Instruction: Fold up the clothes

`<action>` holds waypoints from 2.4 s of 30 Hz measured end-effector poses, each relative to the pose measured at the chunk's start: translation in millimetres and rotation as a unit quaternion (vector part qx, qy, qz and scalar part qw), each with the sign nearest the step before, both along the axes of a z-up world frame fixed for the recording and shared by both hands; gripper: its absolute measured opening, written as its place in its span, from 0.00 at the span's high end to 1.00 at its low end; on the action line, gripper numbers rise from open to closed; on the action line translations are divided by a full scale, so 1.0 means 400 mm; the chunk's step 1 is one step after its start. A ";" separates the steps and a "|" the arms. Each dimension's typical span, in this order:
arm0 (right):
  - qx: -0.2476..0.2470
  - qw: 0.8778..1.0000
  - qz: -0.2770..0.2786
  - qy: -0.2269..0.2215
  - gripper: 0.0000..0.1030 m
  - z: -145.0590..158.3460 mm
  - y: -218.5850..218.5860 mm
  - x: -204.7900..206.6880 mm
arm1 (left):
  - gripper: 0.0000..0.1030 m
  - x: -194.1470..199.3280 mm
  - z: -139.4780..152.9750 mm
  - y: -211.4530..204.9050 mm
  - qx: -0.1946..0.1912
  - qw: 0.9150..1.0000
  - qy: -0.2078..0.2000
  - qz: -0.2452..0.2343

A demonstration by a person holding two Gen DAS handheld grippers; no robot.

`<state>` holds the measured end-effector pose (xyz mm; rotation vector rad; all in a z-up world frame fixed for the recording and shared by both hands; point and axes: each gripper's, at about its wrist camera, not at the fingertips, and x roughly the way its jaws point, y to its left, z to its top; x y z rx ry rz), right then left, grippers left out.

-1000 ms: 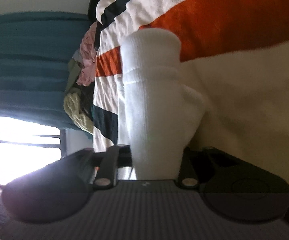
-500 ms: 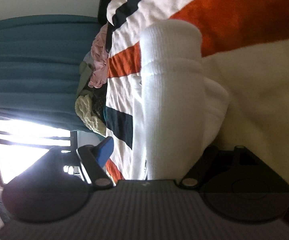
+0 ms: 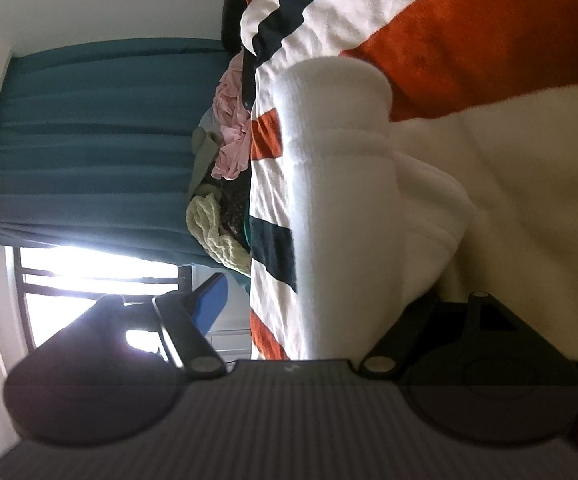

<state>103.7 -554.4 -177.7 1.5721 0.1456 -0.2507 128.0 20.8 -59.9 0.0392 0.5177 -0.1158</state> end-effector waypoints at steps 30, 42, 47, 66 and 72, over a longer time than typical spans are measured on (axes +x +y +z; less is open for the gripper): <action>-0.024 0.999 -0.031 0.036 0.78 -0.045 -0.025 -0.001 | 0.18 0.054 -0.109 -0.048 0.026 0.996 0.085 0.012; -0.465 0.880 0.002 0.094 0.83 0.297 0.314 0.012 | 0.16 0.066 -0.089 -0.045 0.015 0.995 0.100 0.007; -0.613 0.787 0.025 0.061 0.83 0.358 0.501 0.087 | 0.15 0.065 -0.058 -0.023 -0.004 0.995 0.095 0.020; -0.760 0.593 0.265 0.002 0.82 0.144 1.076 0.120 | 0.12 0.035 0.035 0.243 -0.249 0.955 0.027 0.162; -0.742 0.584 0.328 -0.002 0.63 0.112 1.121 0.139 | 0.12 0.046 0.016 0.242 -0.242 0.957 0.037 0.155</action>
